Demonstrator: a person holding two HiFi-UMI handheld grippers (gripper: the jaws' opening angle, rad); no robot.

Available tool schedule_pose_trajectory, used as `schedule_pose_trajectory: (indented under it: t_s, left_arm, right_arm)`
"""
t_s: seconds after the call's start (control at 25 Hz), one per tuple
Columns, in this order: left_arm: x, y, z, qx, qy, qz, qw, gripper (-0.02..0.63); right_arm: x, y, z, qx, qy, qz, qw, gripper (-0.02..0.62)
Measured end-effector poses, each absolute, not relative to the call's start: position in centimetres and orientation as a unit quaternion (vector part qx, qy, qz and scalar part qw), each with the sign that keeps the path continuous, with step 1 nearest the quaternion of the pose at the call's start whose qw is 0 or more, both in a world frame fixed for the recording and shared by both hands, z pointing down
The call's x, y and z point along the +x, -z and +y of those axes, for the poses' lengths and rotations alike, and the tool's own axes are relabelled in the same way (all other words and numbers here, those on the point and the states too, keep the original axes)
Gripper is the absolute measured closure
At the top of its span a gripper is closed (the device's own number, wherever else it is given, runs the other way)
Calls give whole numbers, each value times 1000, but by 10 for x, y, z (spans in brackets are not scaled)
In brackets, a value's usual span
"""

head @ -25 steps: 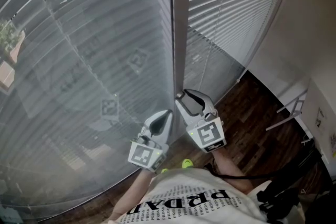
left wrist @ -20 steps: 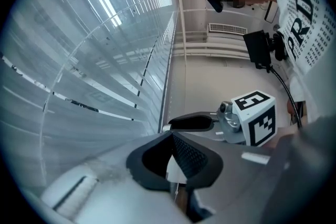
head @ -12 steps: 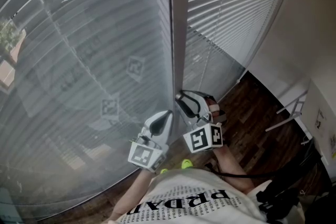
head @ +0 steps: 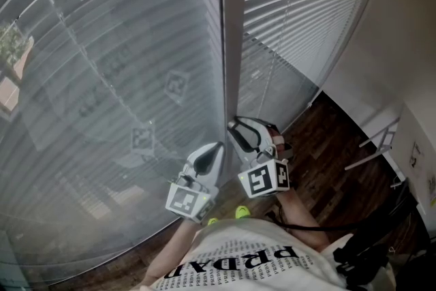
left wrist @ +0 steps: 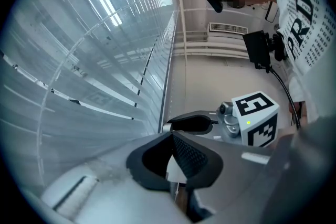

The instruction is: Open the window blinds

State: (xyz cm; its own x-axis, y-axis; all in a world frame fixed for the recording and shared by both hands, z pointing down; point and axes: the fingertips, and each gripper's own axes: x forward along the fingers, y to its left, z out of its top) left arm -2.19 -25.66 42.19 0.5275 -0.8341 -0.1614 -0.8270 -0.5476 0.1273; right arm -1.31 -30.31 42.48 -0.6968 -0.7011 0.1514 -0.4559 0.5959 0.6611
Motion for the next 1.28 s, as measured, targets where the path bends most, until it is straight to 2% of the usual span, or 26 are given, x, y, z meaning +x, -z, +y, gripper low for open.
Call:
schedule_pose_trajectory:
  t_s: [1.28]
  left_arm:
    - [-23, -422, -255, 876, 103, -470, 18, 612]
  right_arm:
    - [-8, -422, -308, 353, 107, -924, 100, 466]
